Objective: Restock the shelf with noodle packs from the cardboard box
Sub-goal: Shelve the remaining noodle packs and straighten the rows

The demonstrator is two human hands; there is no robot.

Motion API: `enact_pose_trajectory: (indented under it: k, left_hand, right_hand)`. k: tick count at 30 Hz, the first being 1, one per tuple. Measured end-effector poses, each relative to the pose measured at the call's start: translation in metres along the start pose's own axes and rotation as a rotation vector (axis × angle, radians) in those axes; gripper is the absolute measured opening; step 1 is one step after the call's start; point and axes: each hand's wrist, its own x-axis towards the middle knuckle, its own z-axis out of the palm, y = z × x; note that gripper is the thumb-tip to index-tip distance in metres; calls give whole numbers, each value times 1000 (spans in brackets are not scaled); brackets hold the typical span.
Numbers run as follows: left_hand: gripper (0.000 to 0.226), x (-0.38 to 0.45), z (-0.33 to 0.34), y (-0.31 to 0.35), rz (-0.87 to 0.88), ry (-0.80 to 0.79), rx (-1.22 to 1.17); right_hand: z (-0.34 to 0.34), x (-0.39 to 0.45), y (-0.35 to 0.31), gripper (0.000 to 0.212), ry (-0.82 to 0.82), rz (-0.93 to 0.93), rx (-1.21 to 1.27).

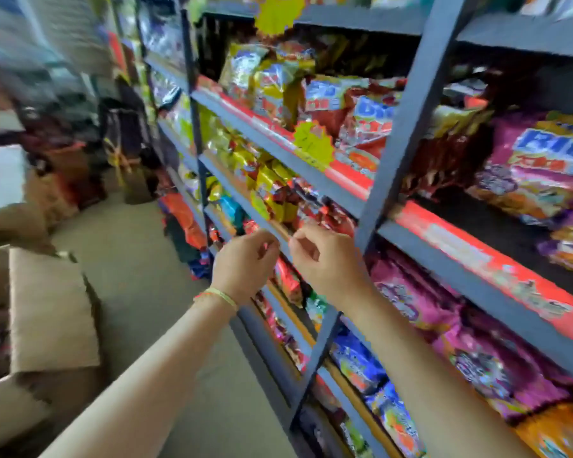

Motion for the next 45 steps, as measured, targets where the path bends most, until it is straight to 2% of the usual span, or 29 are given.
enact_pose_trajectory:
  k: [2,4,5,7,9,11,13,16,19,21,24,27,32,36,39,41,45]
  left_hand:
    - [26,-15,-21,-81,-232,-212,237]
    - [28,-42,-54,-160,-399,-325,316]
    - [27,-61,-74,-196,-473,-292,330]
    - [25,-99,-116,-261,-599,-123,354]
    - [28,-131,-154,-318,-692,109,372]
    - [36,-158,-185,-370,-771,263,435]
    - [42,-183,-207,-418,-833,267,526]
    - [41,-205,-231,-474,-944,177,557]
    - [25,-204,-247,-513,-1022,83,489]
    - [22,-193,-252,-540,-1017,26,425]
    - [25,-167,-260,-579,-959,-54,391]
    - [28,-146,-262,-617,-943,-62,392]
    - [26,-152,-249,-659,-1028,-125,310]
    - [26,-160,-238,-675,-1107,-294,163]
    - [28,-156,-240,-682,-1110,-257,135]
    - [26,-153,-242,-683,-1105,-193,129]
    - [24,-150,-244,-680,-1094,-172,128]
  right_hand:
    - [70,14,-20,16,-229,-23,54]
    - [141,25,-45,19,-450,-87,54]
    - [175,31,-62,19,-543,-126,57]
    - [241,42,-102,17,-683,-188,102]
    - [302,52,-148,15,-771,-255,155]
    - [362,60,-196,10,-829,-339,192]
    - [418,64,-239,10,-884,-390,206]
    - [492,63,-285,13,-981,-396,204]
    - [556,62,-307,15,-1068,-389,137]
    - [594,64,-315,21,-1124,-380,53]
    - [649,71,-326,37,-1145,-340,-89]
    - [704,82,-328,51,-1130,-350,-220]
    - [782,100,-325,77,-1119,-412,-392]
    - [831,98,-319,94,-1126,-533,-472]
    - [855,85,-315,110,-1087,-542,-513]
    - [864,75,-317,110,-1039,-544,-565]
    - [869,64,-315,88,-983,-638,-579]
